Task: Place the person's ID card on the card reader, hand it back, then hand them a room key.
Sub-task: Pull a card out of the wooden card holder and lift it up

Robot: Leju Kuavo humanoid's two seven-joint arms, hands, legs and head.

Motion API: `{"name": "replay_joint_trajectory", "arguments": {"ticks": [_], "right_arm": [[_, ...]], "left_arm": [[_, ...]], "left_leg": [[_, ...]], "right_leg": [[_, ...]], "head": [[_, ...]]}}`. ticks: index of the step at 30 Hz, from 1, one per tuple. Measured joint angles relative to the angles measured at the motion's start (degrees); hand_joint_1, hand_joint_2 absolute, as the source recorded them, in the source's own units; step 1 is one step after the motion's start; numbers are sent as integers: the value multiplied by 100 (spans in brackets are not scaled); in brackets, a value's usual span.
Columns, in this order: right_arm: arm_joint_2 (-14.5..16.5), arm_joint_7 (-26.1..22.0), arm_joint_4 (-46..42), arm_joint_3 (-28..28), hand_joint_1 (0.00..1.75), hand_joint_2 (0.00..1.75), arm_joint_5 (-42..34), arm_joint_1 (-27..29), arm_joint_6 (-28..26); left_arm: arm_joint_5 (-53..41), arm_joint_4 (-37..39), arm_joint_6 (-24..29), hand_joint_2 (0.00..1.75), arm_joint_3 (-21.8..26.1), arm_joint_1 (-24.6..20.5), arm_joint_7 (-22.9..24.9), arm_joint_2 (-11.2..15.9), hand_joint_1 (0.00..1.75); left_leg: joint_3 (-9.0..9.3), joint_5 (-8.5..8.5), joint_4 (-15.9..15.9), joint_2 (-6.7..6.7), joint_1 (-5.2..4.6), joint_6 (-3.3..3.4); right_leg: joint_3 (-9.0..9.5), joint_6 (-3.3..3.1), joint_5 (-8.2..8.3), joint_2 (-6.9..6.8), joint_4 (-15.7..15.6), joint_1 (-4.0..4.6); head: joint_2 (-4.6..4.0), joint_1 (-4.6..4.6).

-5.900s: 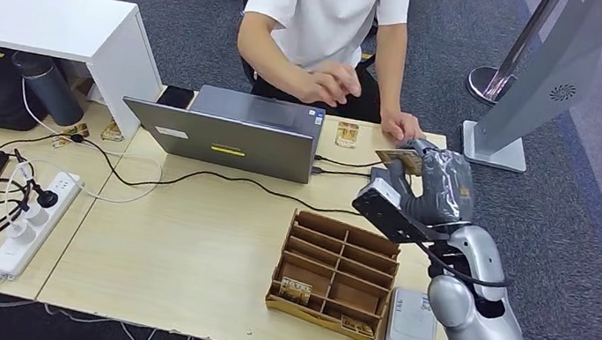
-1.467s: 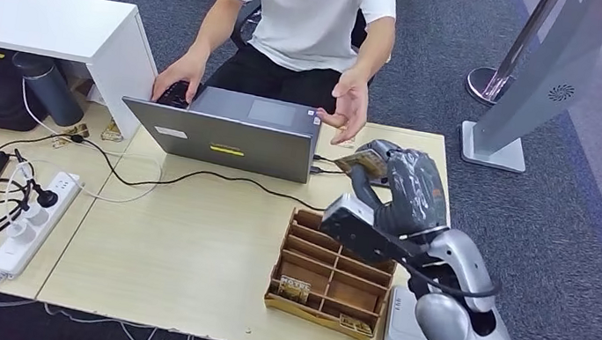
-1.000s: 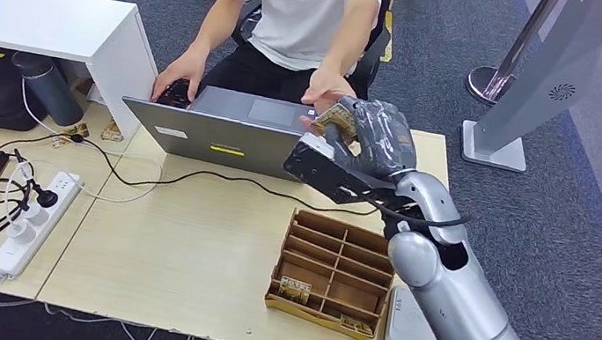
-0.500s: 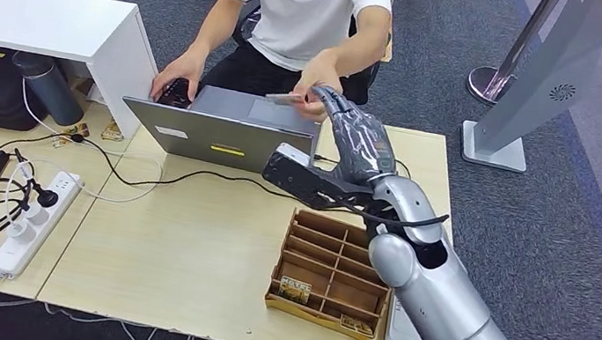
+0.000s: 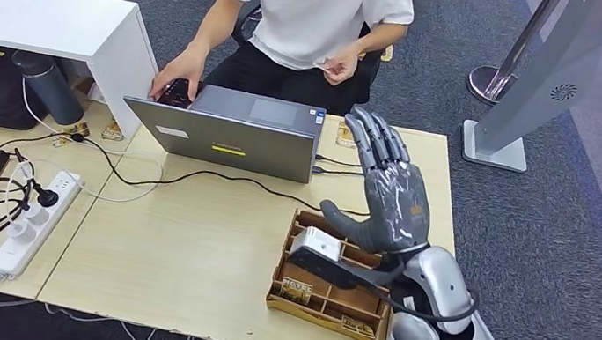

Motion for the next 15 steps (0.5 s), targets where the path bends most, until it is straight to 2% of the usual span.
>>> {"name": "replay_joint_trajectory", "arguments": {"ticks": [4,8,15], "right_arm": [[-312,-352,-534,-167,0,175,-199,874,-275],[-483,-697,-910,-376,0,175,-439,1685,-454],[-634,-956,-1166,-586,0,175,-827,2622,-388]], "left_arm": [[177,-145,173,175,0,46,-148,-57,0],[351,-286,342,175,0,71,-302,-120,0],[528,-445,471,175,0,82,-453,-208,0]], "left_leg": [[-3,-3,0,0,0,1],[-4,-4,0,1,0,0],[-3,-4,-1,2,1,0]], "right_leg": [[0,2,-1,-4,-4,0],[-1,1,-2,-4,-5,0],[0,-1,-4,-3,-4,2]], "head": [[0,0],[0,1],[0,-1]]}}
